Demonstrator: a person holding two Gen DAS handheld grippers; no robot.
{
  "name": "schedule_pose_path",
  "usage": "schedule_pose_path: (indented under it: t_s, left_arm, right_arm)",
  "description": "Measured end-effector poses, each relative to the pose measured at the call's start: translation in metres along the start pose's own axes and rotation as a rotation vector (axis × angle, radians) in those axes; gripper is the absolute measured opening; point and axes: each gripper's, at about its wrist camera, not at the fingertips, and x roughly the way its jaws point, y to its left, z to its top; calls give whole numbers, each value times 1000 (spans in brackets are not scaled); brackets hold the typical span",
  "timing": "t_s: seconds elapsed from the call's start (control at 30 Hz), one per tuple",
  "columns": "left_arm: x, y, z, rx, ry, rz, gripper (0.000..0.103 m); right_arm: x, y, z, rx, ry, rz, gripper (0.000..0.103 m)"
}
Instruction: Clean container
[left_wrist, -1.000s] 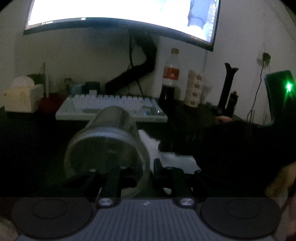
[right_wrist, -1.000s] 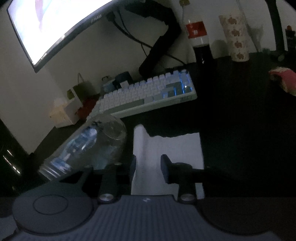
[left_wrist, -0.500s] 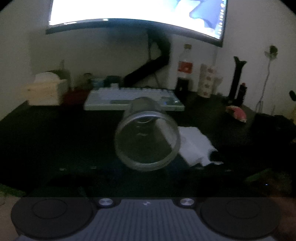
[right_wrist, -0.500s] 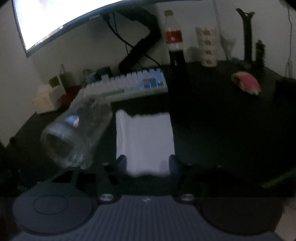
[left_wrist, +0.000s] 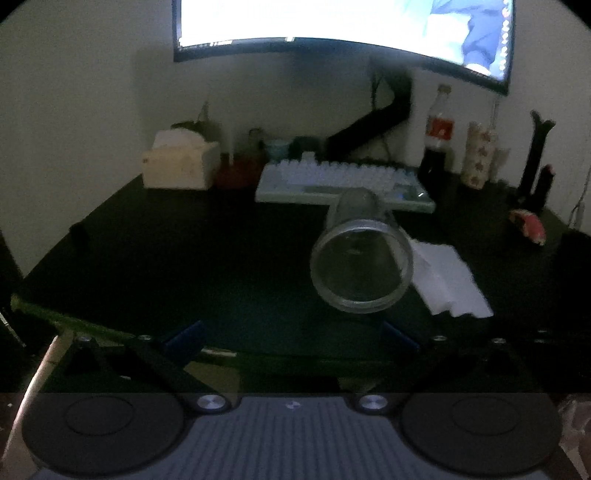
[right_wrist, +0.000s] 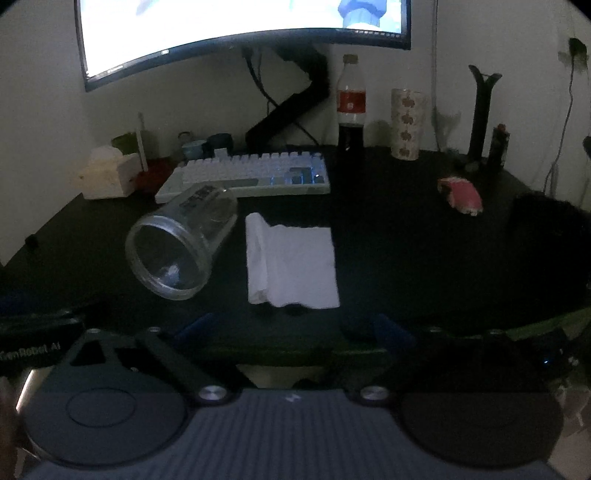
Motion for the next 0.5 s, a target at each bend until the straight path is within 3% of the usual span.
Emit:
schedule_pose_path:
  t_s: [0.13, 0.4, 0.5]
  left_arm:
    - [10, -8, 1, 46, 35, -21, 103]
    - [9, -33, -1, 109, 51, -65, 103]
    - [13, -28, 7, 77, 66, -80, 103]
  right_arm:
    - [11, -9, 4, 32, 31, -23, 103]
    - [15, -25, 11, 55, 44, 18, 103]
    - [19, -26, 18, 67, 32, 29, 103]
